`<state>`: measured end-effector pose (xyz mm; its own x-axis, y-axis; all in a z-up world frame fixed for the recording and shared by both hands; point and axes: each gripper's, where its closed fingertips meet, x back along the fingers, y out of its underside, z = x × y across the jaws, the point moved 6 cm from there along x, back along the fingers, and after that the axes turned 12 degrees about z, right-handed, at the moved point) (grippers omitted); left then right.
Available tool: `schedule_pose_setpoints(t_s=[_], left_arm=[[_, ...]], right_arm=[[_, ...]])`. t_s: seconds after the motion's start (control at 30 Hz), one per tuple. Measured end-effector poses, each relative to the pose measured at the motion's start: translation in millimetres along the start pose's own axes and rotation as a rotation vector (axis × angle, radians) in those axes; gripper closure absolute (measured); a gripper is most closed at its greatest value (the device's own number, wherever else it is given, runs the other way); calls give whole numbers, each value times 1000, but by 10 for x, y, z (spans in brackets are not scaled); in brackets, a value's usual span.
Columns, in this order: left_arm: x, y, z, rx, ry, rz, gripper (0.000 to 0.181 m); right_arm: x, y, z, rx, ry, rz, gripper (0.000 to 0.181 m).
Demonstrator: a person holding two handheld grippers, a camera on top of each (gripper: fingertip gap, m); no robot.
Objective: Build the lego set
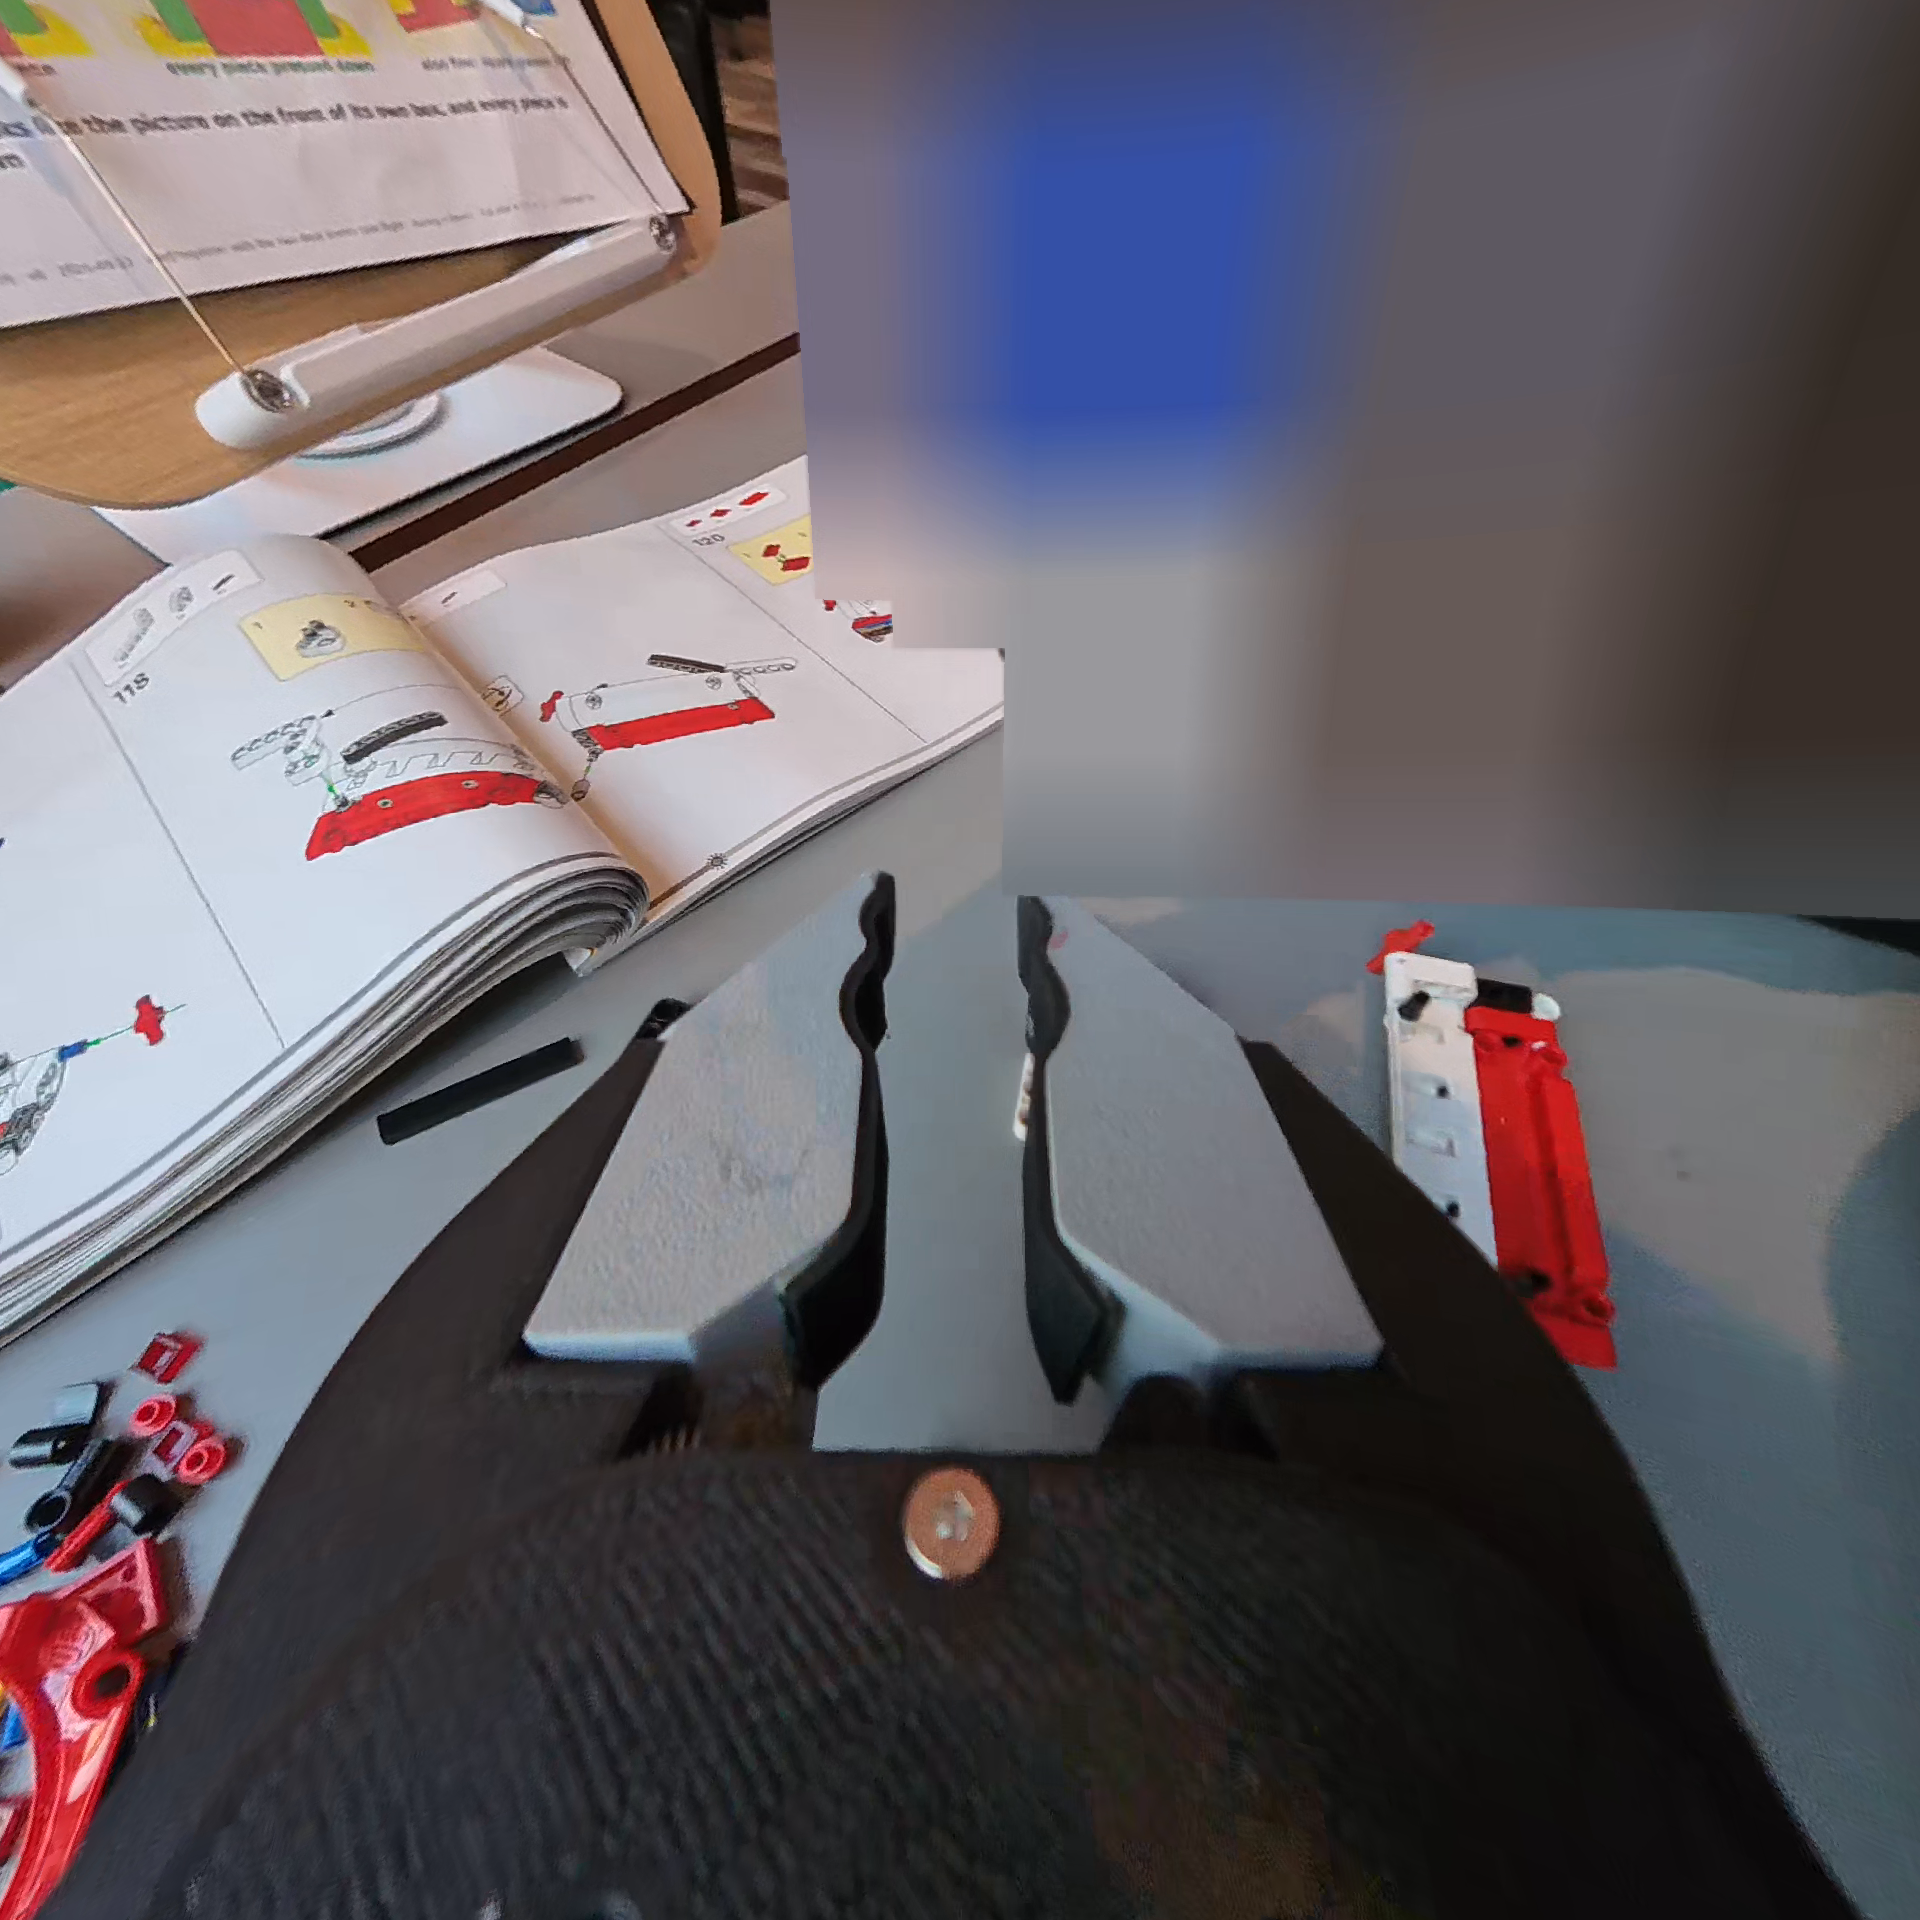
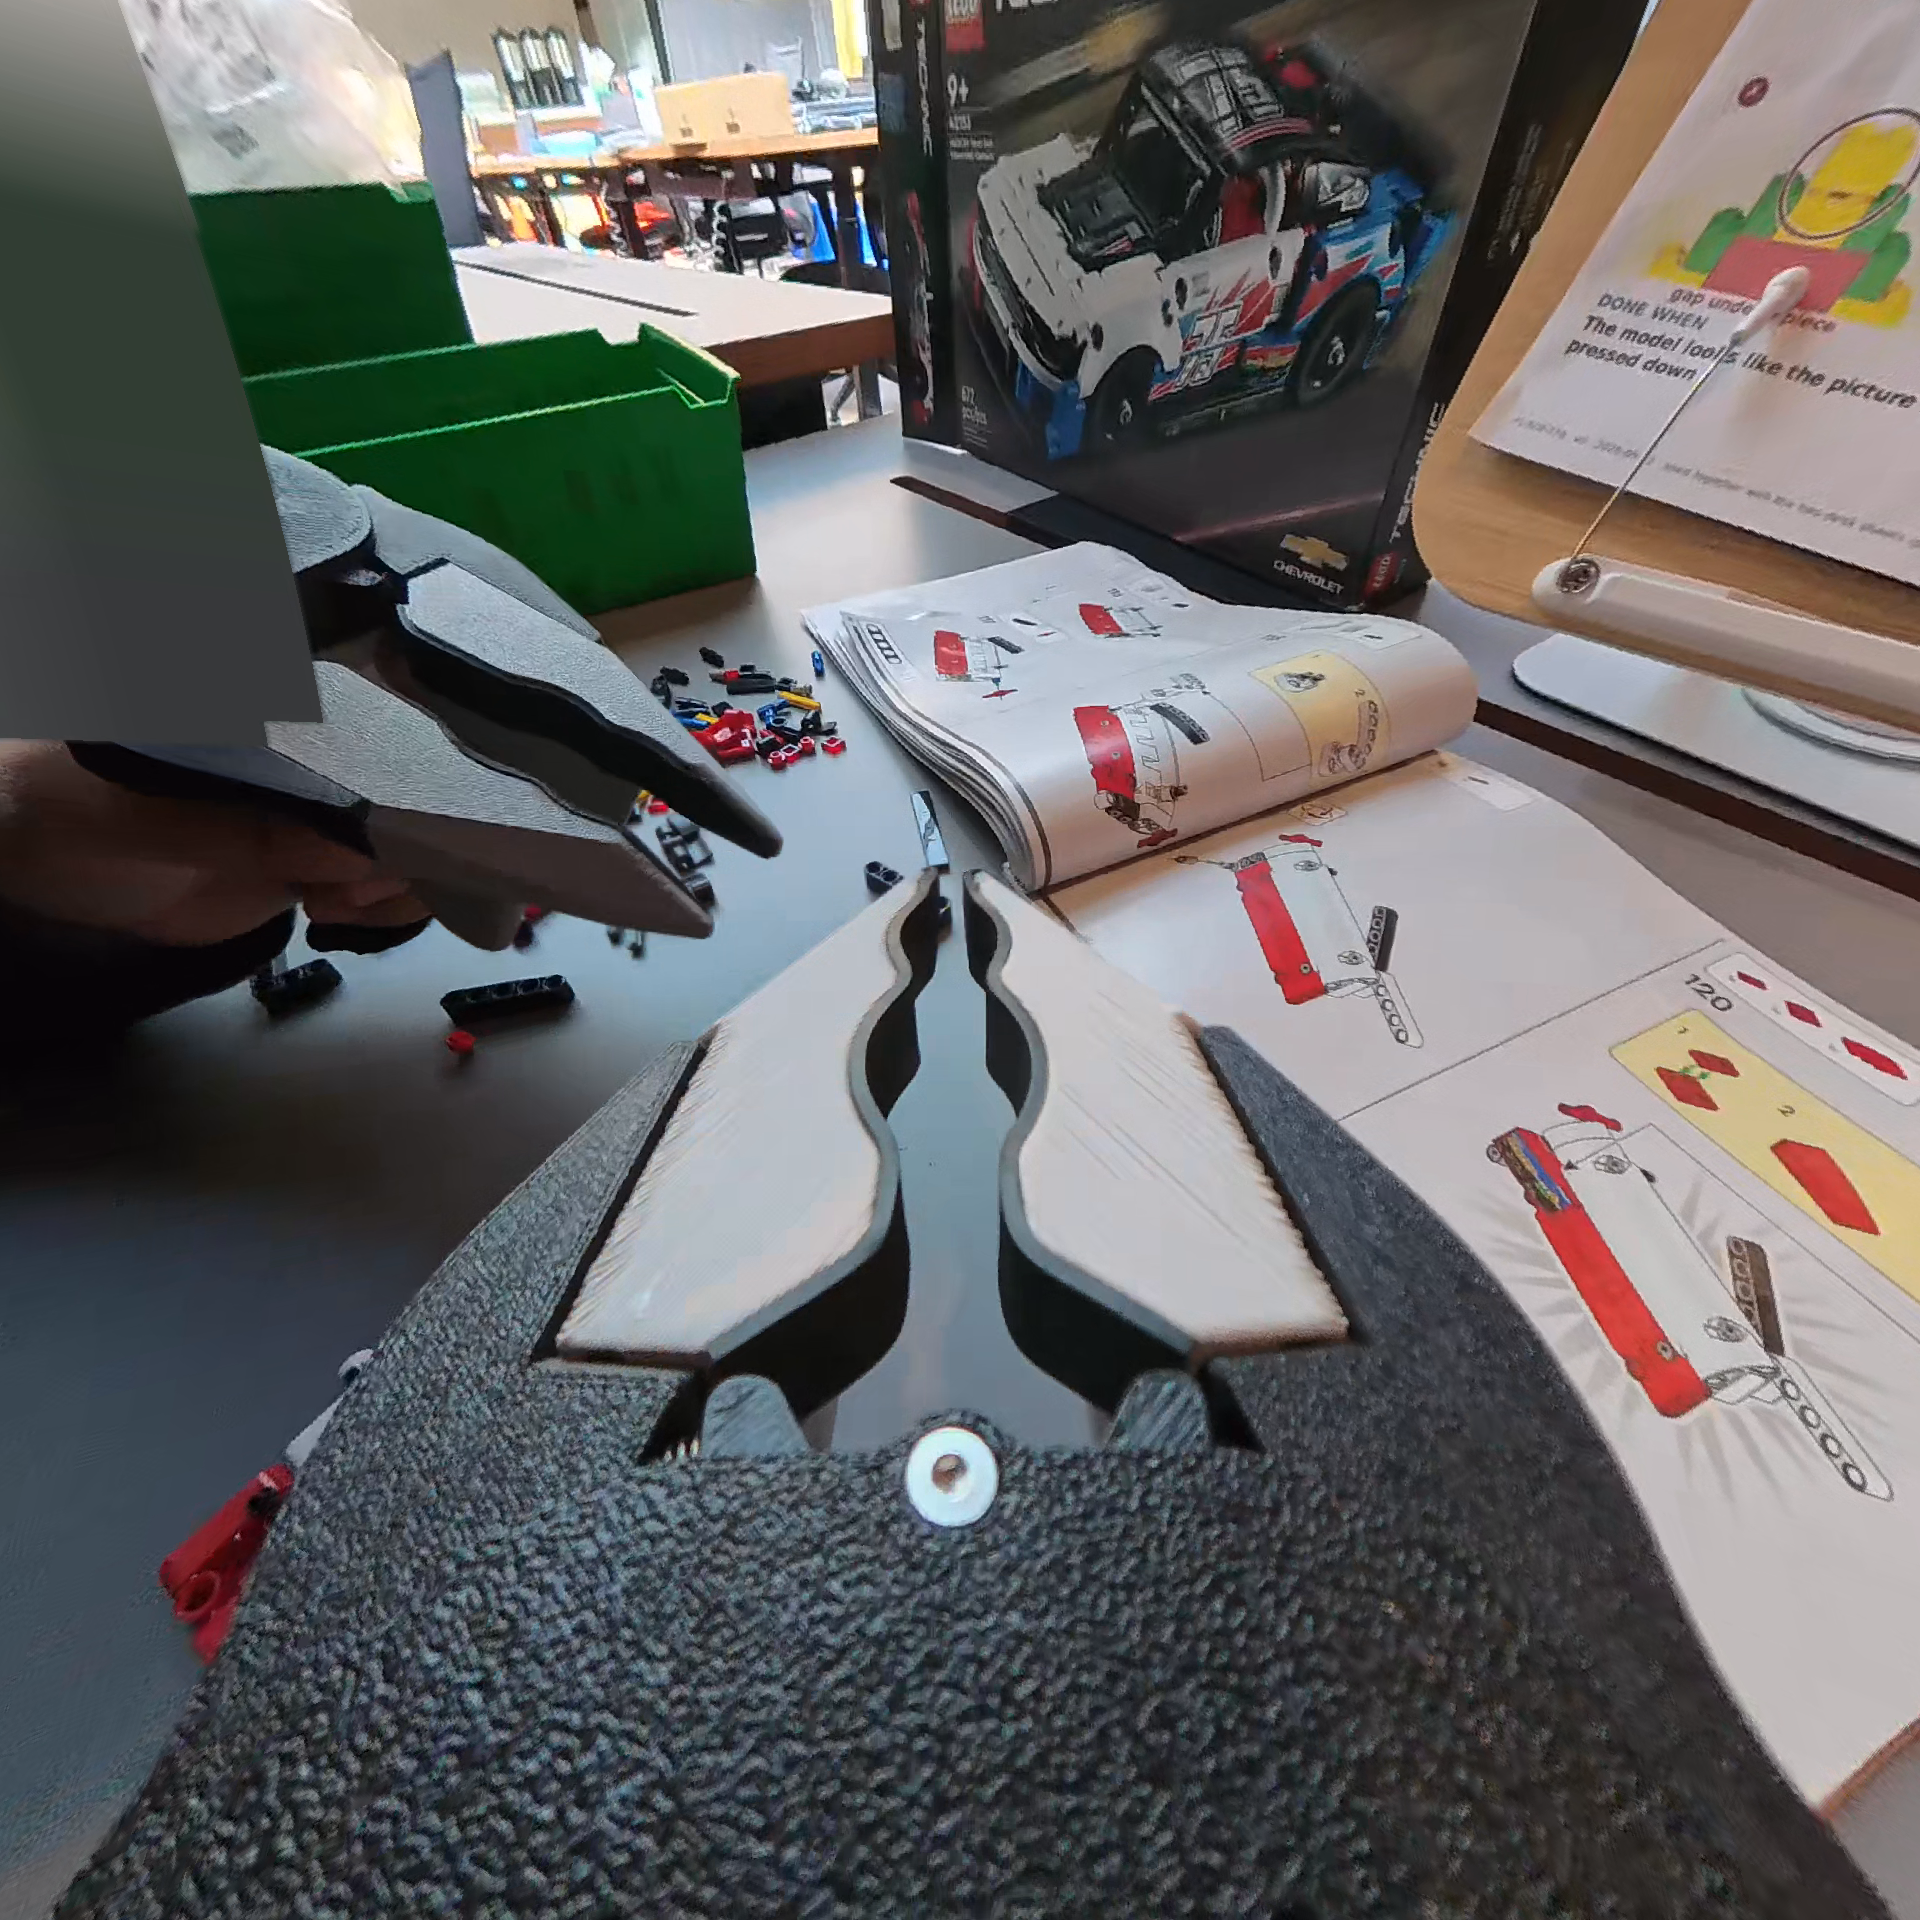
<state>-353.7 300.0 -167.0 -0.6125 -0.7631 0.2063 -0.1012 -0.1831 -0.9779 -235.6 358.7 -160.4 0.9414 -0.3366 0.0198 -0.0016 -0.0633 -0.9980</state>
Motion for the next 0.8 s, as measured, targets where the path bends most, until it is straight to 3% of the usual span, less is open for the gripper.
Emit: schedule_pose_setpoints(t_s=[0.3, 0.53, 0.8], left_arm=[[-101, -145, -139, 62, -53, -62, 157], [-31, 132, -43, 29, 69, -251, 149], [20, 290, 301, -57, 156, -328, 151]], right_arm=[[-57, 99, -82, 27, 21, -34, 181], [9, 28, -28, 115, 59, -11, 181], [119, -51, -132, 107, -111, -115, 181]])
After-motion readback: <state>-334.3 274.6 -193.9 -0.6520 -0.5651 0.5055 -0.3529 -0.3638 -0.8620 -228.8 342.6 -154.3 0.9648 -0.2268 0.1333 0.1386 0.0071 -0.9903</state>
